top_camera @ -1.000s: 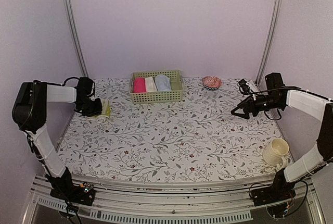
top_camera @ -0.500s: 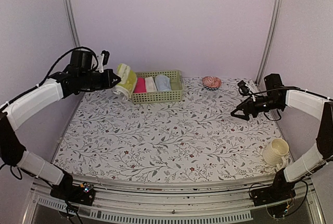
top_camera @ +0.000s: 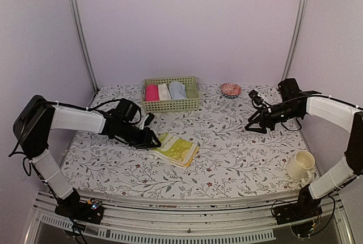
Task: Roll the towels
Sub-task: Place the towel at the center of the board, then pick up the towel from the center of the board.
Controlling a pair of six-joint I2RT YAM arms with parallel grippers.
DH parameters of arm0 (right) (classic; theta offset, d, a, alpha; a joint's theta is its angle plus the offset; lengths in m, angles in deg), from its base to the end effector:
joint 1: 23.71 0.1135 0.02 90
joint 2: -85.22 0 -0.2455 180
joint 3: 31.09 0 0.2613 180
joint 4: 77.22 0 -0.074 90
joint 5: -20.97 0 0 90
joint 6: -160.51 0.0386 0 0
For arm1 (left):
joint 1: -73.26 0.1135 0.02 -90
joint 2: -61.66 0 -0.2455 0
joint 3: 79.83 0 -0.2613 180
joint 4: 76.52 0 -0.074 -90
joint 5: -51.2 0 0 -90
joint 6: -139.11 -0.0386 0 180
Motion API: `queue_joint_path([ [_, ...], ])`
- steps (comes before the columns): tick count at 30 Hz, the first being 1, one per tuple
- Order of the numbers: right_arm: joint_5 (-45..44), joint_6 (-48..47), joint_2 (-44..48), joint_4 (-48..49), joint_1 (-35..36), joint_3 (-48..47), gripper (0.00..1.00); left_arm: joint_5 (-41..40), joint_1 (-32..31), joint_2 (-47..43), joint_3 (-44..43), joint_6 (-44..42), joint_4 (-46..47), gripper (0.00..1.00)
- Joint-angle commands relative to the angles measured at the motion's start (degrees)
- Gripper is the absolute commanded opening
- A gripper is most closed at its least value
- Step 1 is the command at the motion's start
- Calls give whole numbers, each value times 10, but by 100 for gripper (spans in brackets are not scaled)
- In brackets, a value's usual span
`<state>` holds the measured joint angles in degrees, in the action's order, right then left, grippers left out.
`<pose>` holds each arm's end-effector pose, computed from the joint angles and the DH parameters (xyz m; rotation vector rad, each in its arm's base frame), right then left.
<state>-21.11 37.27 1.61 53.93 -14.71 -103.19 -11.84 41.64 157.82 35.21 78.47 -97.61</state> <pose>0.2900 0.0749 0.2185 -1.0962 2.0768 0.8838 0.2771 -0.1911 0.1365 0.2672 2.6261 -0.9993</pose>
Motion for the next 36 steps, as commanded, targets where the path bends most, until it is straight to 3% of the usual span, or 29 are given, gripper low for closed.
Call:
queue_joint_path([
  [1, -97, -28, 44, -1, 111, -9, 66, -104, -28, -43, -7, -17, -56, 39],
  [7, -199, -68, 23, 10, 258, -41, 59, -196, -29, -118, 42, 2, -64, 40],
  [14, -277, -84, -121, 20, 377, -137, 44, -171, -30, -180, 130, 43, 13, 40],
  [17, -292, -88, -193, 16, 399, -180, 40, -168, -32, -194, 150, 55, 29, 40],
  [23, -295, -103, -294, 5, 419, -248, 44, -168, -33, -215, 174, 62, 41, 40],
  [36, -272, -120, -390, -46, 439, -324, 48, -170, -33, -211, 170, 48, 37, 40],
])
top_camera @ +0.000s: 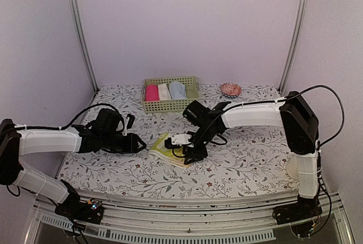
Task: Roll the towels
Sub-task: Pick up the towel from the center of the board.
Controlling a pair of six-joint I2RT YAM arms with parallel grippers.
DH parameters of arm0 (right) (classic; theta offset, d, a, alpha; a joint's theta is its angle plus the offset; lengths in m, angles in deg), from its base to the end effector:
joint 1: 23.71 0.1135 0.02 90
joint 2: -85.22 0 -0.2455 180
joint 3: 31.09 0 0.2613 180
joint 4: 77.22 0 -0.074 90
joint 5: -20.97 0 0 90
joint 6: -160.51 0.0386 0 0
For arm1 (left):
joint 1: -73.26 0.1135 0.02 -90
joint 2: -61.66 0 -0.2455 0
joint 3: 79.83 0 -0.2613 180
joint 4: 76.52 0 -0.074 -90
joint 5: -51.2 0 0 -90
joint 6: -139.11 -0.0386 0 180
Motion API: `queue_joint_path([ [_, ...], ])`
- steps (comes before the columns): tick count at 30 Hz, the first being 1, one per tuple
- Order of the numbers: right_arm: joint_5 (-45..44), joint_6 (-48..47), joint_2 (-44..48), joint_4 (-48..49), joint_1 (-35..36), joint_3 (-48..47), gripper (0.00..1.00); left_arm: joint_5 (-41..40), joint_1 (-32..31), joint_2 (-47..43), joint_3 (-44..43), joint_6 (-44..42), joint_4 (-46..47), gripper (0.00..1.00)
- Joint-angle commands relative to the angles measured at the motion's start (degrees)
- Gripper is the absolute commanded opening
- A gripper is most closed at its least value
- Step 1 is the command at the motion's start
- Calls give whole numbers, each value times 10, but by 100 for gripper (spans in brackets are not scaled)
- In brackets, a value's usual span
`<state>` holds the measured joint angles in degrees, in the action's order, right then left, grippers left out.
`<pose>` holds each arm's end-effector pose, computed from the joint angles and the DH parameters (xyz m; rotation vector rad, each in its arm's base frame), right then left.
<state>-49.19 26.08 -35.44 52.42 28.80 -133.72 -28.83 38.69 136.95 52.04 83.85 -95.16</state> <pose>0.2539 0.3526 0.1412 -2.1163 1.7519 0.5159 0.2171 -0.1577 0.1514 0.0847 2.4971 -0.7557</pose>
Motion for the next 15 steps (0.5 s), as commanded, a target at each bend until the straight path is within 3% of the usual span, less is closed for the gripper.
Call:
queue_joint_path([
  [1, 12, -10, -23, -37, 3, -22, 48, -1, -3, -1, 1, -6, 12, 40],
  [7, 22, -19, -36, -48, 4, -34, 51, -2, -3, 14, -4, -12, 10, 40],
  [15, -4, 14, -58, -41, 4, -58, 41, -1, -3, 24, -13, -19, 5, 40],
])
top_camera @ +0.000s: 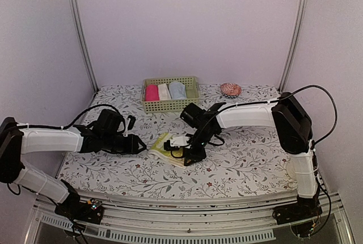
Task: Roll the towels
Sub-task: Pick up the towel from the center of the board.
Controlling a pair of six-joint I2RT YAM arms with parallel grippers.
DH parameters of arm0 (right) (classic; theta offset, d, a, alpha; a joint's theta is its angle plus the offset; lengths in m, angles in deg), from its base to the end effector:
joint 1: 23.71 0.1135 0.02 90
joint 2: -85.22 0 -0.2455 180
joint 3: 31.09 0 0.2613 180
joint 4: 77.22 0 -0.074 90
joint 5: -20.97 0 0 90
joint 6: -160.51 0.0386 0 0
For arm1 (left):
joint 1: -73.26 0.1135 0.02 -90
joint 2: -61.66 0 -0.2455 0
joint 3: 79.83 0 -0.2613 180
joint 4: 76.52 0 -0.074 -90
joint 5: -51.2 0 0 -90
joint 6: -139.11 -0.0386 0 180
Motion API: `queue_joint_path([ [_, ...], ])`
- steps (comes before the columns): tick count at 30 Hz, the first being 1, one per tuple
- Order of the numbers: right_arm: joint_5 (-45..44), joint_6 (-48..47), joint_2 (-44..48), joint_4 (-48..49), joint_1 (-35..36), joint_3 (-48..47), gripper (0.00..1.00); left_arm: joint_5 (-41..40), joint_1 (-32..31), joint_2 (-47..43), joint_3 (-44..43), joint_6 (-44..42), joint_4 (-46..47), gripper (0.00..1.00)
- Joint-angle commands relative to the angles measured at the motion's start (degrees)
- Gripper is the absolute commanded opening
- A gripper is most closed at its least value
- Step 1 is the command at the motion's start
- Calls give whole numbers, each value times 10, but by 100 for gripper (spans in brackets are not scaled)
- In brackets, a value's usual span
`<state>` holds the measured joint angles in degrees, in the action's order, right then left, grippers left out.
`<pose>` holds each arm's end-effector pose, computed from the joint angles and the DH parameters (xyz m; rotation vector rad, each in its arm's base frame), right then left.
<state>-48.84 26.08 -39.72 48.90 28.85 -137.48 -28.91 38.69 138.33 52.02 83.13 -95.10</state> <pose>0.2579 0.3587 0.1265 -2.1592 1.8072 0.5307 0.2179 -0.1582 0.1456 0.0976 2.5167 -0.7372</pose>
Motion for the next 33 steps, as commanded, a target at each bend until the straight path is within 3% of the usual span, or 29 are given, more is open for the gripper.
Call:
queue_joint_path([
  [1, -5, 14, -15, -9, 3, -23, 41, -1, -3, 12, -15, -12, 3, 40],
  [12, 3, 35, -28, -33, 2, -56, 26, 1, -3, 23, -19, -16, 2, 40],
  [21, -26, 25, -24, -24, 3, -38, 35, -2, -3, 22, -18, -17, -1, 40],
  [33, -87, 43, -20, 9, 23, -21, 37, -6, -3, 26, -16, -15, 3, 41],
])
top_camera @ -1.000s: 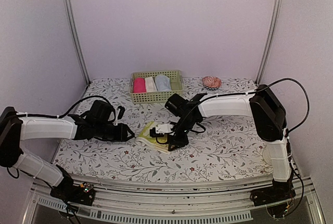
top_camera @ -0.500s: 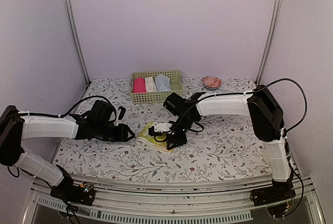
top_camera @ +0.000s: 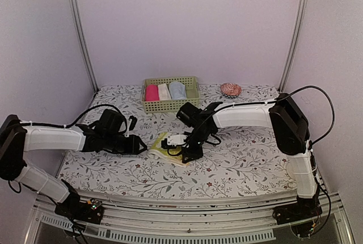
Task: Roll the towels
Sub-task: Pick up the towel from the center of the board.
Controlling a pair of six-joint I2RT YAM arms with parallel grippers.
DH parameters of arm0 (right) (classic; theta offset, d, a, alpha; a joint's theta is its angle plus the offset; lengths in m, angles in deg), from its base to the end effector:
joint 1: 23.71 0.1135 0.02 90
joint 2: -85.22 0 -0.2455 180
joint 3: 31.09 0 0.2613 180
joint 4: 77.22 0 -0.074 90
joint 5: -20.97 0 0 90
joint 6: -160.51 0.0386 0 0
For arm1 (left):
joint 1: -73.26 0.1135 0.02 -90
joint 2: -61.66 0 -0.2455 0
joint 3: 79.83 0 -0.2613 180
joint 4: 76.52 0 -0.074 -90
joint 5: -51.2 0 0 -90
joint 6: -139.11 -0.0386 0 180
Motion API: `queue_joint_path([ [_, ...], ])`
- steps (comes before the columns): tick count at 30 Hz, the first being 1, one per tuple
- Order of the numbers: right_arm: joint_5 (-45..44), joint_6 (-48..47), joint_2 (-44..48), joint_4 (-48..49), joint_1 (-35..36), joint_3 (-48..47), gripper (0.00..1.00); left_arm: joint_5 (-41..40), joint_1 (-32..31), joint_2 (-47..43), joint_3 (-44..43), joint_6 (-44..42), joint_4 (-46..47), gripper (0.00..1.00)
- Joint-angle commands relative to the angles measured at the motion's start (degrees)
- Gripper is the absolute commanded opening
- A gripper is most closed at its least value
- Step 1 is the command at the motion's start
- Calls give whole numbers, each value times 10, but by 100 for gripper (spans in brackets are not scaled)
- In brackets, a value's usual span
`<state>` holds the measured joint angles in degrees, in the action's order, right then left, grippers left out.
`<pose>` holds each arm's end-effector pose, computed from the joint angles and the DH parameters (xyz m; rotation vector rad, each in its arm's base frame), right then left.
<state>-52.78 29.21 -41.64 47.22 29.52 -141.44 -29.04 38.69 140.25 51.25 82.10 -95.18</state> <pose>0.2619 0.3685 0.1300 -2.1196 1.8716 0.4477 0.2211 -0.1603 0.1411 0.1173 2.5336 -0.7163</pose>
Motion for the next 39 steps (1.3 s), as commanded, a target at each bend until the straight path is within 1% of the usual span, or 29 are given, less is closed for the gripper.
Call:
queue_joint_path([
  [1, -58, 14, 0, 32, 17, 21, 37, -4, -4, 8, -9, -4, 4, 41],
  [2, -69, 18, 0, 35, 19, 21, 35, -4, -3, 8, -9, -4, 5, 40],
  [7, -90, 29, 8, 44, 19, 16, 18, -2, -3, 15, -13, -5, 6, 40],
  [8, -94, 30, 14, 43, 19, 15, 11, -2, -3, 16, -13, -5, 6, 40],
  [11, -105, 29, 44, 40, 16, 17, 4, -4, -3, 15, -16, -7, 3, 41],
  [15, -120, 25, 109, 26, -2, 5, 3, -30, -3, 2, -23, -20, -15, 41],
  [18, -122, 24, 161, -3, -30, -47, 3, -38, -3, -10, -30, -36, -21, 43],
  [22, -97, 28, 239, -16, -65, -123, 2, -47, -3, -16, -43, -61, -26, 46],
  [26, -76, 40, 308, -15, -96, -144, 3, -44, -4, -28, -51, -76, -16, 46],
  [29, -84, 40, 336, -17, -119, -98, 2, -28, -7, -33, -49, -87, 19, 47],
  [33, -55, 62, 368, 18, -176, 52, 2, -1, -20, -17, -49, -94, 68, 47],
  [36, -56, 71, 394, 67, -235, 161, 2, 26, -40, 23, -62, -102, 105, 47],
  [39, -15, 89, 416, 95, -311, 232, 3, 27, -66, 86, -106, -121, 109, 47],
])
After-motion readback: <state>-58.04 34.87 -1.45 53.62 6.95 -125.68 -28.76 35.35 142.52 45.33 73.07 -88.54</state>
